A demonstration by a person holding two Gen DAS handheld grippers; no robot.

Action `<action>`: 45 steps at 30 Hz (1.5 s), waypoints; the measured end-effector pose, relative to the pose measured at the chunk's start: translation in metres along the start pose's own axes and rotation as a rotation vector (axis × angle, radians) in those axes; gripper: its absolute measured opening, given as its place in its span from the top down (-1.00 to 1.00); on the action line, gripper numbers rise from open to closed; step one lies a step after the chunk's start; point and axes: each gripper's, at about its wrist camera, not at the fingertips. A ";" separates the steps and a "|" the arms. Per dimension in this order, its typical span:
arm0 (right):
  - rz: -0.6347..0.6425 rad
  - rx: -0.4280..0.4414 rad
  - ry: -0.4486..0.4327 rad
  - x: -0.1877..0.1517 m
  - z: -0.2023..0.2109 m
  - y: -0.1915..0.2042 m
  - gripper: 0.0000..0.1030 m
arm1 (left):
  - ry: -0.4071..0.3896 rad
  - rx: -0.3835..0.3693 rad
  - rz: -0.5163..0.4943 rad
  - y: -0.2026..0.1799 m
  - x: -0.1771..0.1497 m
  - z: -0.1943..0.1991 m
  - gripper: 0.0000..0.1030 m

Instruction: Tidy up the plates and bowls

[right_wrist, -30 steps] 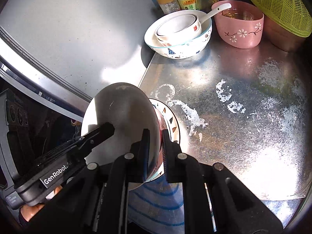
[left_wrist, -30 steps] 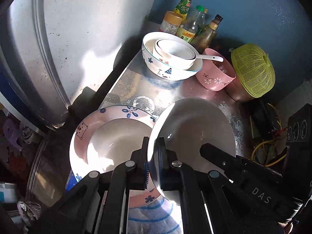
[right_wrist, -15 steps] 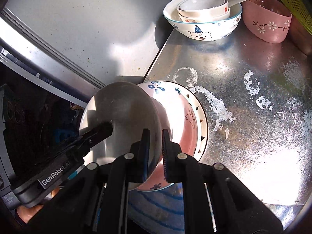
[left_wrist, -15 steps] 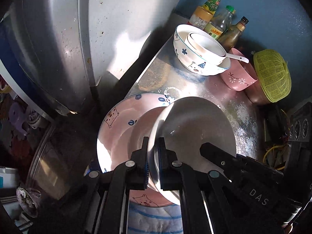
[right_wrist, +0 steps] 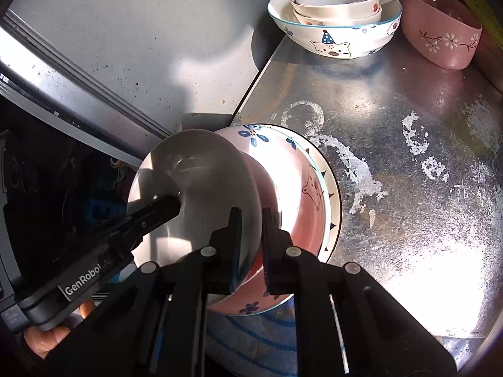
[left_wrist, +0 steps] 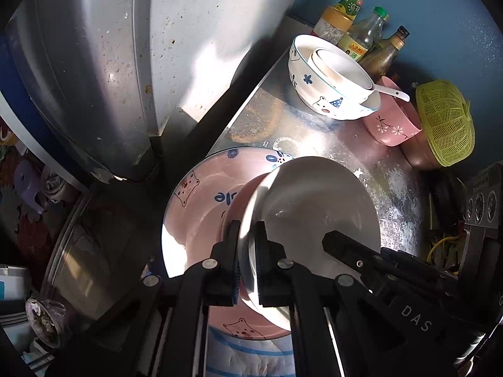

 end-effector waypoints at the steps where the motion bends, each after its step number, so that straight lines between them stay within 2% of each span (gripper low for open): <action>1: 0.005 -0.002 0.003 0.000 -0.001 0.001 0.74 | -0.001 -0.002 0.001 0.001 0.000 0.000 0.89; 9: 0.006 -0.005 0.014 0.002 -0.004 0.001 0.71 | -0.004 0.022 -0.006 -0.003 -0.003 0.002 0.86; 11: 0.014 -0.018 0.012 0.002 -0.002 0.001 0.70 | -0.006 0.020 -0.013 -0.006 -0.003 0.004 0.74; 14: 0.013 -0.015 0.006 0.000 0.003 0.001 0.68 | -0.018 0.002 -0.020 -0.009 -0.004 0.008 0.39; 16: 0.016 -0.014 0.005 -0.001 0.004 0.001 0.59 | -0.026 0.000 -0.025 -0.012 -0.004 0.010 0.31; 18: 0.016 -0.036 -0.006 -0.001 0.006 0.001 0.43 | -0.037 0.003 -0.024 -0.014 -0.005 0.014 0.29; 20: 0.003 -0.036 -0.023 -0.001 0.011 -0.002 0.27 | -0.060 -0.006 -0.016 -0.012 -0.005 0.019 0.13; 21: -0.004 -0.032 -0.033 -0.001 0.015 -0.004 0.21 | -0.072 0.003 -0.007 -0.010 -0.006 0.022 -0.14; 22: -0.009 -0.030 -0.042 -0.002 0.018 -0.006 0.18 | -0.087 0.007 0.001 -0.008 -0.006 0.024 -0.31; 26: -0.021 -0.026 -0.071 -0.001 0.030 -0.013 -0.12 | -0.091 0.010 0.030 0.000 -0.008 0.026 -0.38; 28: -0.027 -0.023 -0.082 -0.002 0.035 -0.014 -0.33 | -0.089 0.018 0.040 0.003 -0.009 0.026 -0.56; 29: -0.030 -0.026 -0.093 -0.003 0.039 -0.014 -0.50 | -0.088 0.015 0.047 0.005 -0.011 0.027 -0.61; 30: -0.033 -0.026 -0.102 -0.004 0.042 -0.015 -0.70 | -0.086 0.007 0.052 0.007 -0.012 0.027 -0.75; 31: -0.036 -0.021 -0.109 -0.004 0.042 -0.016 -0.80 | -0.086 0.003 0.054 0.007 -0.013 0.027 -0.88; 32: -0.039 -0.016 -0.117 -0.004 0.044 -0.017 -0.94 | -0.092 0.003 0.054 0.007 -0.014 0.028 -0.92; 33: -0.042 -0.013 -0.127 -0.005 0.047 -0.018 -0.98 | -0.098 0.001 0.052 0.007 -0.015 0.029 -0.97; 39: -0.072 -0.015 -0.189 -0.013 0.064 -0.025 -1.00 | -0.110 0.015 0.046 0.007 -0.020 0.034 -0.98; 45: -0.062 -0.066 -0.207 -0.021 0.073 -0.029 -1.00 | -0.121 0.051 0.047 0.007 -0.025 0.039 -0.99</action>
Point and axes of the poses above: each gripper's, at about its wrist camera, not at the fingertips, and z roughly against the way its jaws point, y to its left, x to its top, and after that the axes turned 3 degrees about y, right-handed
